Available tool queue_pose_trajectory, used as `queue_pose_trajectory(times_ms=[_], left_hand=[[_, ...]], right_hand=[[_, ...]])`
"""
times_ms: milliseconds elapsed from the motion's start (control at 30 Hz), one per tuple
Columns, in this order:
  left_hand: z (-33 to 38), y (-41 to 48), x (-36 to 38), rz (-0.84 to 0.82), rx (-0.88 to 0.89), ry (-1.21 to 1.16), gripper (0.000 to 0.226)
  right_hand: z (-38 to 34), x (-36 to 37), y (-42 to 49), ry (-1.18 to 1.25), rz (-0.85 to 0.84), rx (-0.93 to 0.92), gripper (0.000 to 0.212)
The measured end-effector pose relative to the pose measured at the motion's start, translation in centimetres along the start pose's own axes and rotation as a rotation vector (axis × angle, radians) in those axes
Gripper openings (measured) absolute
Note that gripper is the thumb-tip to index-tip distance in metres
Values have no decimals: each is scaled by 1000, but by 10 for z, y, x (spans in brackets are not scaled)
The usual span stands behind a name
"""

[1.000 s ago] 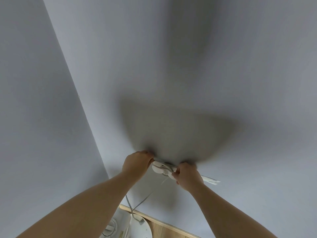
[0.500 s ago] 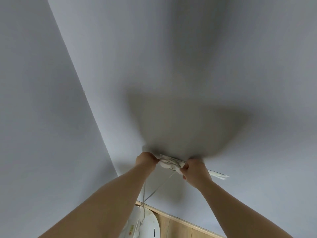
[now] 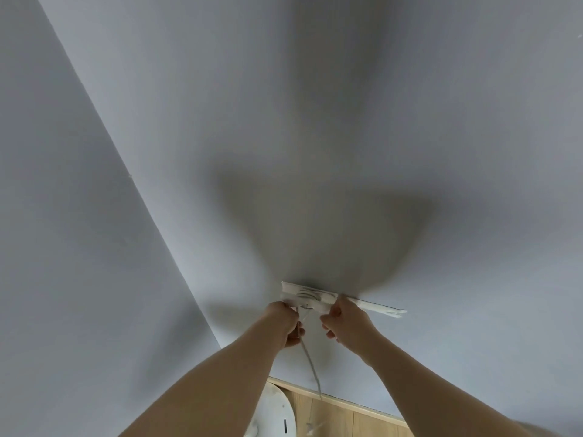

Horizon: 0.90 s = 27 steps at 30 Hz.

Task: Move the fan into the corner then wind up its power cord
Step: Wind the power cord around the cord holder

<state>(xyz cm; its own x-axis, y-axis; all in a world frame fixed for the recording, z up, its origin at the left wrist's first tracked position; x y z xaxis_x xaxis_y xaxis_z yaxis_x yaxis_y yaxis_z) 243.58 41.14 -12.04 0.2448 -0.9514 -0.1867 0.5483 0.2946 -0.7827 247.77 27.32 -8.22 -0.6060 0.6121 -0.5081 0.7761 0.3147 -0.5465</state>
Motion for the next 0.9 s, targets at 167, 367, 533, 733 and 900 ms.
queue_pose_trajectory(times_ms=[167,367,533,733,900], left_hand=[[-2,-5,10,-38,-21,-131,25],[2,-14,14,-88,-4,-120,25],[7,-20,12,-108,21,0,17],[12,-23,-2,-87,57,73,11],[17,-22,-17,-65,113,128,15]], right_hand=[[11,25,-5,-54,-243,94,42],[17,35,-14,-69,-331,118,22],[27,14,-10,-137,-187,192,43],[35,-6,-18,-293,-61,236,56],[42,-5,-6,-329,-28,286,34]])
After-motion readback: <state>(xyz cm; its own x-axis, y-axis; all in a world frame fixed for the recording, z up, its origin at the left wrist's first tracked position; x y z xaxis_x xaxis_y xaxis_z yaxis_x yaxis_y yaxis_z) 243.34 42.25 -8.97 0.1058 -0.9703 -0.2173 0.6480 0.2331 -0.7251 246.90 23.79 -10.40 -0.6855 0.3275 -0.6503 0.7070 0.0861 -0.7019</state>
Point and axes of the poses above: each hand's wrist, its own y-axis towards the middle knuckle, its own x-axis out of the palm, z = x × y, the point moved 8 cm from there along y, towards the middle knuckle, and after that the axes turned 5 degrees about -z, right-handed, at the moved point
